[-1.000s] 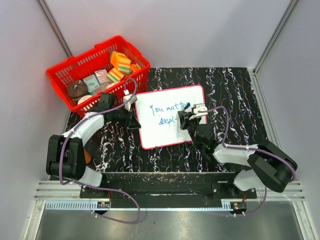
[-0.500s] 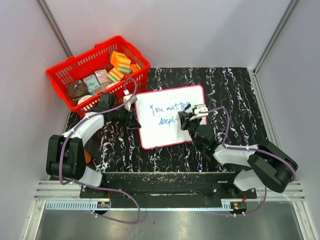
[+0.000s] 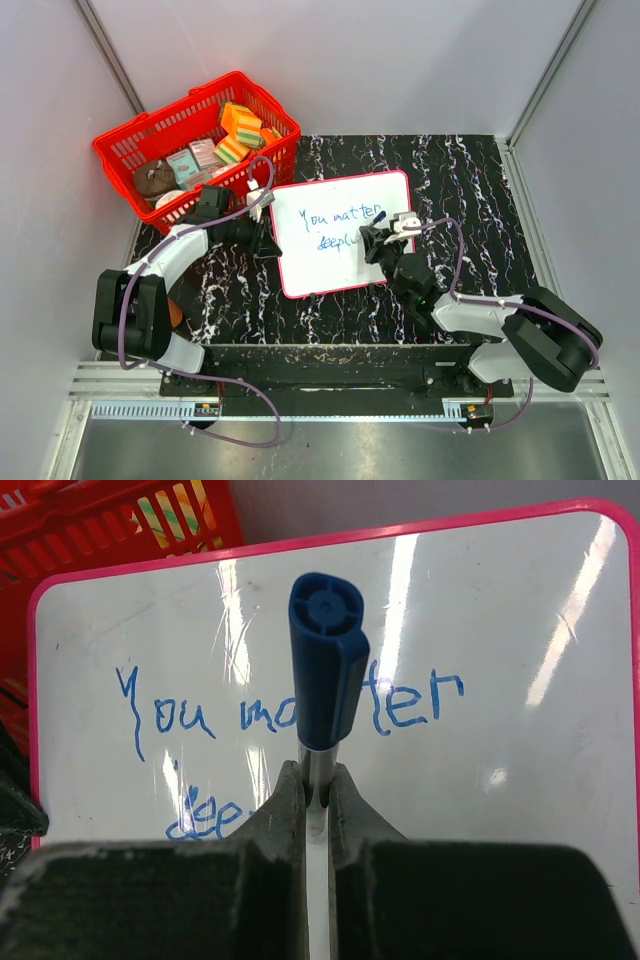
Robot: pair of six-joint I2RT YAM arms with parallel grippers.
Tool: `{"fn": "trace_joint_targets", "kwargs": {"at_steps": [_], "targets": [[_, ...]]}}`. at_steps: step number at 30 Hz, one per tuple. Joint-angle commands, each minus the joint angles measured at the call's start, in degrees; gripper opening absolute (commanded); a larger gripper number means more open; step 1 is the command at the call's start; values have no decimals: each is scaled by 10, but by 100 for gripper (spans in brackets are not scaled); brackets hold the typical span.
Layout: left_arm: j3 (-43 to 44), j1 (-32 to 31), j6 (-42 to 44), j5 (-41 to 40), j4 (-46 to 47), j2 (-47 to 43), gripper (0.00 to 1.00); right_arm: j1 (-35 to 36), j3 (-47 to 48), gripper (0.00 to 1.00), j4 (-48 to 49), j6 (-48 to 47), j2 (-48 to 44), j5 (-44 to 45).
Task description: Write a sentence on the whiteboard
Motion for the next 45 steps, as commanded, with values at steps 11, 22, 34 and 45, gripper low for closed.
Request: {"fn": "trace_joint_targets", "kwargs": {"at_steps": [11,22,34,45], "targets": [[5,-2,31,2,24,-25,0,-4,14,0,21,-16,-26,28],[5,-2,32,1,24,-25,0,-4,22,0,49,-16,14,31],[4,-2,32,2,24,-23,0,-4,23,0,48,-20,23,34],[5,-2,32,2,24,-22,0,-3,13,0,40,1,31,19]]}}
